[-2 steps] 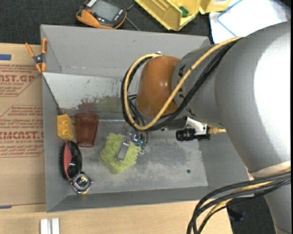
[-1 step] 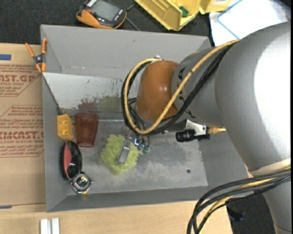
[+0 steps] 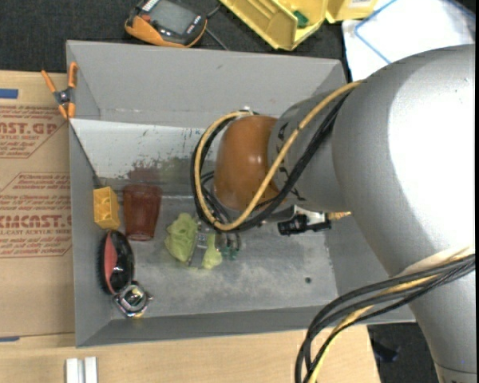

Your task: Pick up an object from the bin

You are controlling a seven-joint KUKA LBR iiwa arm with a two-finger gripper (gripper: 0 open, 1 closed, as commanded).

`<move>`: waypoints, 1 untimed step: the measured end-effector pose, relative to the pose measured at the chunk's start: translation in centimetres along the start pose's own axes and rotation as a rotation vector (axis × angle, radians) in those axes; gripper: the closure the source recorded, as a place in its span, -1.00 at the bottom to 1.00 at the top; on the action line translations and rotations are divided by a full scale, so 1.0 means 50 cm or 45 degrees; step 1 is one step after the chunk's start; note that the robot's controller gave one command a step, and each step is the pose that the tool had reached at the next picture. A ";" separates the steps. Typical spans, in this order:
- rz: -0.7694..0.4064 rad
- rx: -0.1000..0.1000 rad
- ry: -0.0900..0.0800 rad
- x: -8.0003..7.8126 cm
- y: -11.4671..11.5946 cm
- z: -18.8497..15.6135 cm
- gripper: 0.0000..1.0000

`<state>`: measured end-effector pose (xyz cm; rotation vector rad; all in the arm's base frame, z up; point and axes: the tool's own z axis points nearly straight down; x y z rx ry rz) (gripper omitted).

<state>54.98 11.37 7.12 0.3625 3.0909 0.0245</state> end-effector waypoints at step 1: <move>0.000 0.000 0.000 0.000 0.000 0.000 1.00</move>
Offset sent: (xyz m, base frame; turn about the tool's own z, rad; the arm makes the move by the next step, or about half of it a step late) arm -0.0032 0.0083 0.0956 -0.0148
